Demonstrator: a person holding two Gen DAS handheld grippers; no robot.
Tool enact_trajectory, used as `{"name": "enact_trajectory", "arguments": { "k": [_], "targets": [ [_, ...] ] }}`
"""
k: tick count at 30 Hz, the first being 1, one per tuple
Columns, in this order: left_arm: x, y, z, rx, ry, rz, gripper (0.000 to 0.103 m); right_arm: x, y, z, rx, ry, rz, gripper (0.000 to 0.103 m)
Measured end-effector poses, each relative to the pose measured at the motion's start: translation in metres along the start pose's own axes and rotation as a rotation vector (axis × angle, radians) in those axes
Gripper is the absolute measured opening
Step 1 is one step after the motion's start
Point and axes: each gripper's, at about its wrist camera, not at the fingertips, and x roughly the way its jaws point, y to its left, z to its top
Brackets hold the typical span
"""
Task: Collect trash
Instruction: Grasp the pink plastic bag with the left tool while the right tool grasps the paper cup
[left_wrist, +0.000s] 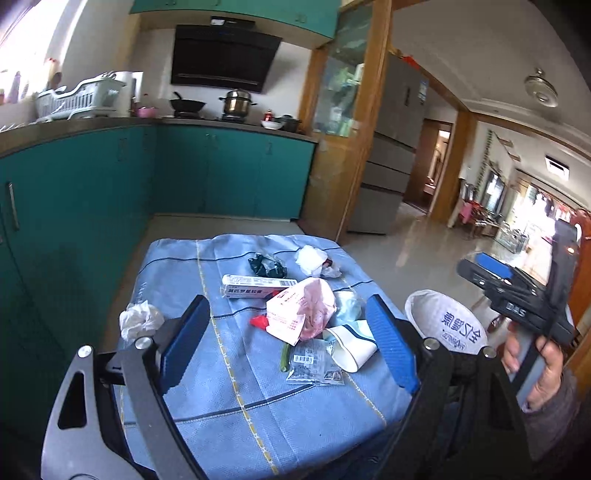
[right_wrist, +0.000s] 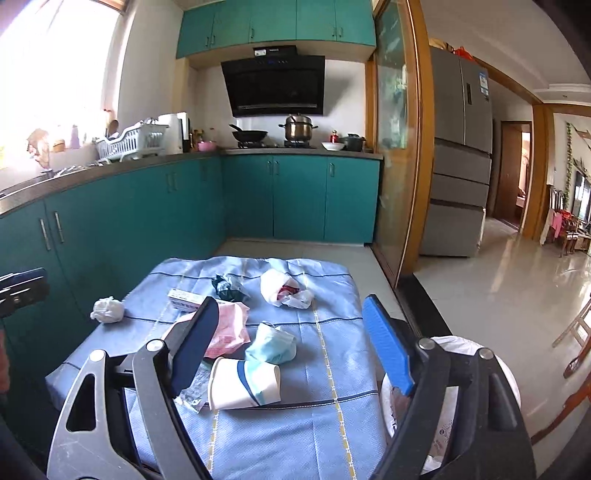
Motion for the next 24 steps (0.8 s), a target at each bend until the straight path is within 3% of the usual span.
{"name": "enact_trajectory", "arguments": {
  "k": [4,12,17,24],
  "targets": [
    [-0.004,-0.012,-0.001,0.001,-0.009,0.056,0.096,-0.007,-0.006,-0.007,0.007,0.013,0.001,0.085],
    [0.010,-0.016,0.005,-0.012,0.000,0.180,0.100,0.015,-0.002,-0.011,-0.038,0.124,-0.012,0.085],
    [0.051,-0.003,0.002,-0.036,0.071,0.216,0.100,0.051,0.018,-0.016,-0.108,0.228,-0.007,0.085],
    [0.135,-0.012,-0.008,-0.008,0.189,0.160,0.100,0.120,0.030,-0.042,-0.100,0.420,0.048,0.086]
  ]
}}
